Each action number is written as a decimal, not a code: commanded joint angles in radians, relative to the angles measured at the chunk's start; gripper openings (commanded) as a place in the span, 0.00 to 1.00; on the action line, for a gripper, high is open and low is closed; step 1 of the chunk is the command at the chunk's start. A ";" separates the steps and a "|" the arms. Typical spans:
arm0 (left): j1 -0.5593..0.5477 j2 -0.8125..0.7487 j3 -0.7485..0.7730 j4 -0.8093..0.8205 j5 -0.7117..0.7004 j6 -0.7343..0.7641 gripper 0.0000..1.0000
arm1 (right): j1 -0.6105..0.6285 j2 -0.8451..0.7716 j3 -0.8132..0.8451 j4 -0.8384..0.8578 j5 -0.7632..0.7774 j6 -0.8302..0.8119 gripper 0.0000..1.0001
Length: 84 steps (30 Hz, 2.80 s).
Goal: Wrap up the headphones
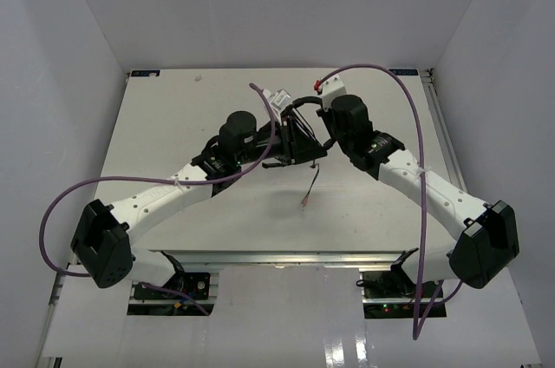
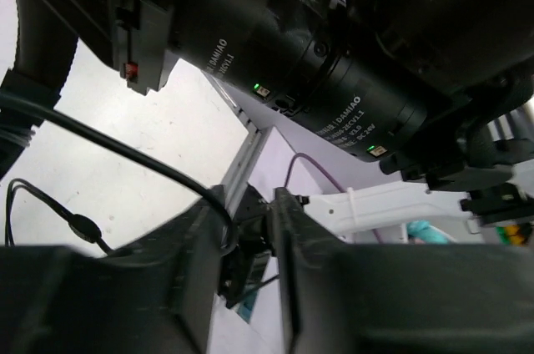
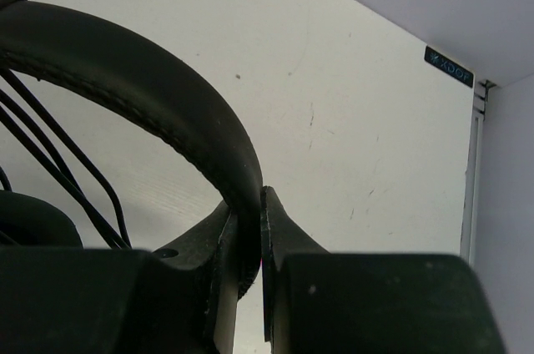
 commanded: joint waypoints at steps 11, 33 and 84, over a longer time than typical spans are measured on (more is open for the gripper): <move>-0.305 0.098 -0.066 0.078 -0.491 0.436 0.57 | -0.086 -0.048 0.228 -0.181 -0.238 0.272 0.08; -0.480 -0.013 -0.621 0.607 -0.819 0.709 0.67 | -0.146 -0.125 0.300 -0.276 -0.444 0.337 0.08; -0.322 0.392 -0.535 1.032 -0.304 0.850 0.81 | -0.178 -0.209 0.222 -0.274 -0.851 0.360 0.08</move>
